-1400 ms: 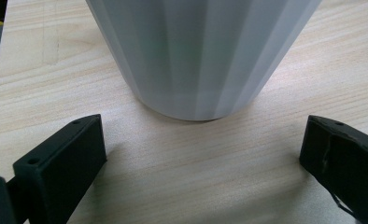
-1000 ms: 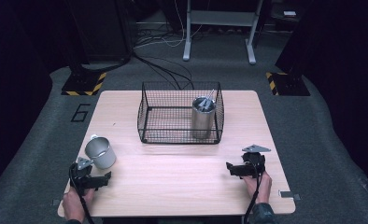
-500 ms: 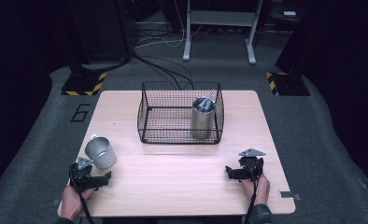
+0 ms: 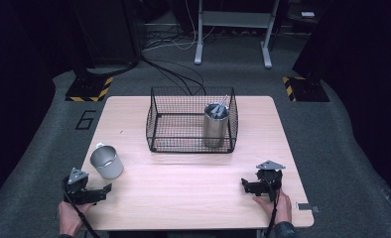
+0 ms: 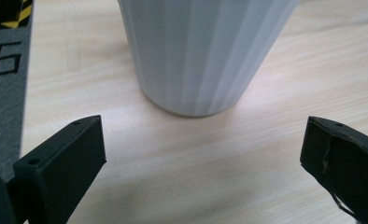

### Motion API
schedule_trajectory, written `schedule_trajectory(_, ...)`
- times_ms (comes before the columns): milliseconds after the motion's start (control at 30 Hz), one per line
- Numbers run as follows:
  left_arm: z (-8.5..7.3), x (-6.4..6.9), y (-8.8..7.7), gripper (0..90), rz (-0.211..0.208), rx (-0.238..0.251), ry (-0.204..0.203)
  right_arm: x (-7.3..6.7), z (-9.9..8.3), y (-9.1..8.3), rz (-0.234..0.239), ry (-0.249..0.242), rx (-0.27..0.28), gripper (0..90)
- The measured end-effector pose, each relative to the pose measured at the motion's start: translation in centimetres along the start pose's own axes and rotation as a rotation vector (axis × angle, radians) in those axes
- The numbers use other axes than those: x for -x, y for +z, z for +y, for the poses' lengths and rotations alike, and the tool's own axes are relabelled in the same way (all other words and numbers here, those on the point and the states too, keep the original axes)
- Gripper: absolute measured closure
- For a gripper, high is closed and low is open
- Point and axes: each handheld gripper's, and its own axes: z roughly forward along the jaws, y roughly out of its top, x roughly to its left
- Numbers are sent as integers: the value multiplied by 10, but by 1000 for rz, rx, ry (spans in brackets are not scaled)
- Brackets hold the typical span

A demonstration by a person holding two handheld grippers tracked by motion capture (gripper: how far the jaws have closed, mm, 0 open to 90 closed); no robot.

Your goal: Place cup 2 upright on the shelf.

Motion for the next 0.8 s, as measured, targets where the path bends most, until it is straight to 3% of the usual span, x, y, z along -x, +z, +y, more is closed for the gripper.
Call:
schedule_trajectory(200,20,2,-18,0,-12,63,4,0,0,0,1,-2,-1,0)
schedule_trajectory(367,38,5,-21,0,-2,94,23,0,0,0,1,-2,0,0)
schedule_trajectory(533,54,8,-15,0,19,120,24,0,0,0,1,-2,0,0)
schedule_trajectory(800,69,10,2,0,44,103,24,0,0,0,1,-2,0,0)
